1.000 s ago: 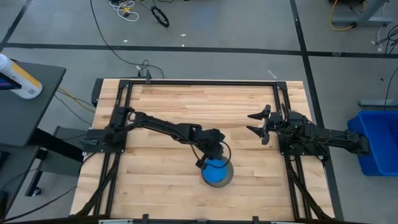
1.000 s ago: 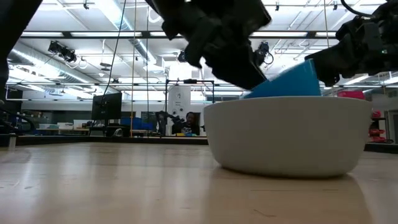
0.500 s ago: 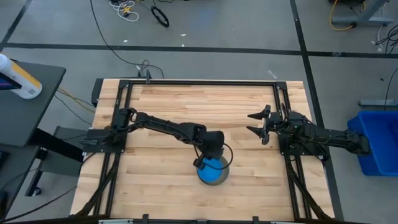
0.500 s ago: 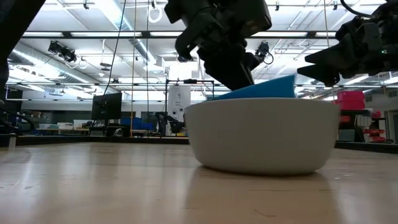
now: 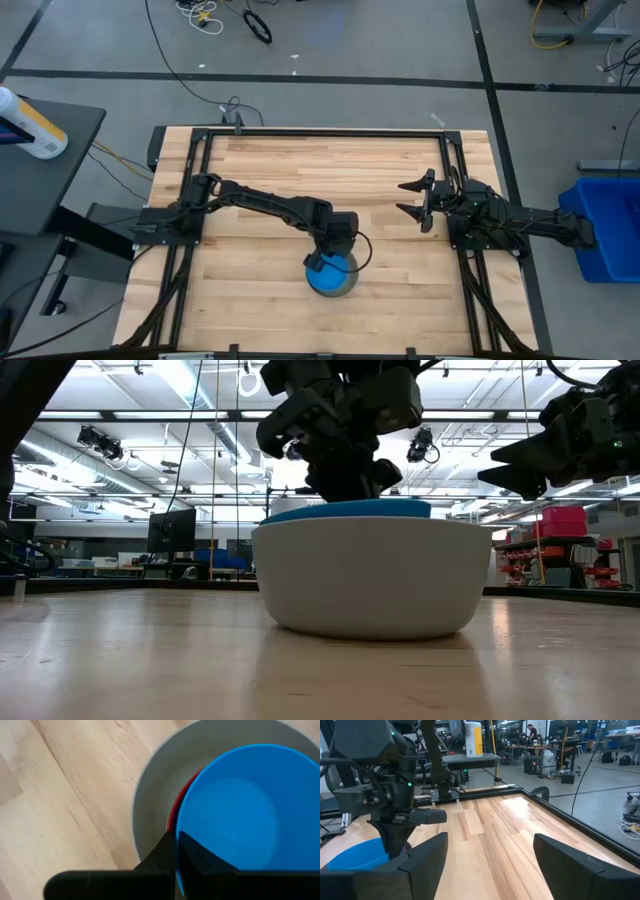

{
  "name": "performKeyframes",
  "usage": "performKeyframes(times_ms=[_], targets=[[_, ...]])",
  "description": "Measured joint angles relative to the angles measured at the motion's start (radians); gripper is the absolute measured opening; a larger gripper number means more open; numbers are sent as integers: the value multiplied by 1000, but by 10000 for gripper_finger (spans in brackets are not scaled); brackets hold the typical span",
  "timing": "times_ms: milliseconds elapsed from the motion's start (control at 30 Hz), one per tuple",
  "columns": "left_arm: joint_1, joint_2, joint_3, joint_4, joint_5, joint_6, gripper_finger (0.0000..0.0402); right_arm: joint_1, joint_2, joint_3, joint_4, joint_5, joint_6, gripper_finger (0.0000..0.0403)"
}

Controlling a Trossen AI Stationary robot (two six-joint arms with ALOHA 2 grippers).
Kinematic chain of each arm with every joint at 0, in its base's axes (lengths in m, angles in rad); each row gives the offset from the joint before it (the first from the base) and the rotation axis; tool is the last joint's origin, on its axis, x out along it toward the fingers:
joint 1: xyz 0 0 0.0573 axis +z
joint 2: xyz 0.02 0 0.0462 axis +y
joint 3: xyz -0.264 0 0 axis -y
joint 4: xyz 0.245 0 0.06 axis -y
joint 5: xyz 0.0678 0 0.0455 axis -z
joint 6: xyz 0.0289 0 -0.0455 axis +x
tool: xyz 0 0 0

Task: Nest bowls inside each other
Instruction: Stack the light blue bowl on the red bowl, then return to Home Position

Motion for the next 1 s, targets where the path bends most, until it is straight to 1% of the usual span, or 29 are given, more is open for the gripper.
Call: performKeyframes(times_ms=[200,367,600,700,1000], targets=[[0,0,2,-62,-12,-22,5,0,0,0,0,0,3,310],[-1,0,2,-116,-14,-32,5,0,0,0,0,0,9,304],[-2,2,-1,-112,-30,-70,9,0,0,0,-1,0,41,291],[-11,3,-1,-102,-59,-56,41,0,0,0,-9,0,56,285],[-20,13,-9,-121,-85,-71,188,0,0,0,-51,0,79,268]])
